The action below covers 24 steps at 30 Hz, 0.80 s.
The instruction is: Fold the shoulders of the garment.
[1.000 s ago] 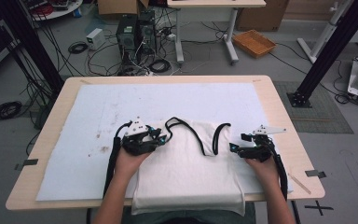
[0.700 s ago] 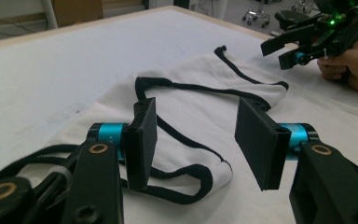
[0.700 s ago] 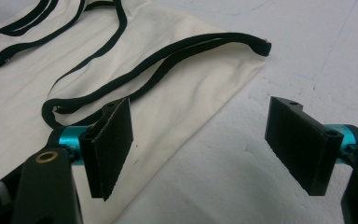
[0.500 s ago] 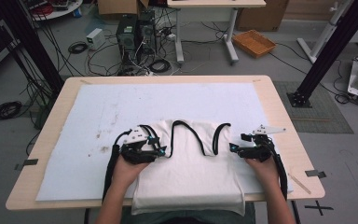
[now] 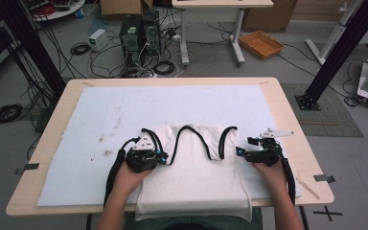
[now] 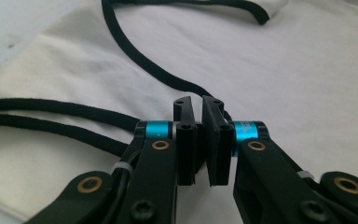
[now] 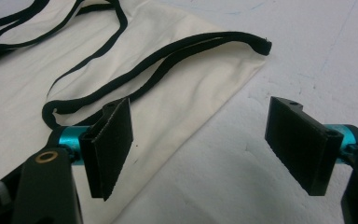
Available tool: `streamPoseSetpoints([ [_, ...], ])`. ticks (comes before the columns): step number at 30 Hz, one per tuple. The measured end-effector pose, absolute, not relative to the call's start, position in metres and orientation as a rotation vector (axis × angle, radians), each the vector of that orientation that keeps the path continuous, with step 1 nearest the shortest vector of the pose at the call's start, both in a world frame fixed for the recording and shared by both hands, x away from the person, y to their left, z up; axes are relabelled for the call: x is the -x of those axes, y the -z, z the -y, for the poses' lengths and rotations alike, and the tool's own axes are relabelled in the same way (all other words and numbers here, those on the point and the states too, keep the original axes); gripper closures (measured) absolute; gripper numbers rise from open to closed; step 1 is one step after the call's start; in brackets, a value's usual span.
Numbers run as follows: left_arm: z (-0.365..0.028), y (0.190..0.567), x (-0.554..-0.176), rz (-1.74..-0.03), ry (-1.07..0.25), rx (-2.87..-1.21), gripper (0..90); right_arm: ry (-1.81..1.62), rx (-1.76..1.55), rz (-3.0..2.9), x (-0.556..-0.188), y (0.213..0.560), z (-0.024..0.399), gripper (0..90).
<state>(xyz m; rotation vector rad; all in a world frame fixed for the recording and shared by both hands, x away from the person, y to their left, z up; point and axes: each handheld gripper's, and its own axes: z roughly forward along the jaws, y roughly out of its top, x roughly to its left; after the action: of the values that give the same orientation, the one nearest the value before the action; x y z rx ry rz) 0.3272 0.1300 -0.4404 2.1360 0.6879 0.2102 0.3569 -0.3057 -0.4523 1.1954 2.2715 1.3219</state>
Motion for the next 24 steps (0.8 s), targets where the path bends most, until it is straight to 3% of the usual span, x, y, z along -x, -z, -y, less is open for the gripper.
streamPoseSetpoints([
  [3, -0.128, 0.444, -0.328, -0.704, -0.186, -2.161, 79.4, -1.323, -1.196, -2.277, -0.357, 0.452, 0.305, 26.3],
  [6, -0.129, 0.437, -0.328, -0.729, -0.216, -2.114, 54.8, -1.317, -1.138, -2.272, -0.353, 0.45, 0.303, 27.0],
  [8, -0.133, 0.431, -0.327, -0.712, -0.259, -2.041, 46.1, -1.351, -1.02, -2.32, -0.349, 0.446, 0.296, 28.1],
  [13, -0.143, 0.425, -0.327, -0.725, -0.339, -1.903, 40.7, -1.391, -0.784, -2.417, -0.338, 0.437, 0.263, 45.7],
  [20, -0.152, 0.427, -0.329, -0.754, -0.339, -1.892, 38.9, -1.161, -0.616, -2.565, -0.333, 0.447, 0.225, 86.2],
  [24, -0.163, 0.425, -0.33, -0.776, -0.349, -1.868, 38.9, -1.202, -0.626, -2.561, -0.329, 0.443, 0.235, 90.0],
])
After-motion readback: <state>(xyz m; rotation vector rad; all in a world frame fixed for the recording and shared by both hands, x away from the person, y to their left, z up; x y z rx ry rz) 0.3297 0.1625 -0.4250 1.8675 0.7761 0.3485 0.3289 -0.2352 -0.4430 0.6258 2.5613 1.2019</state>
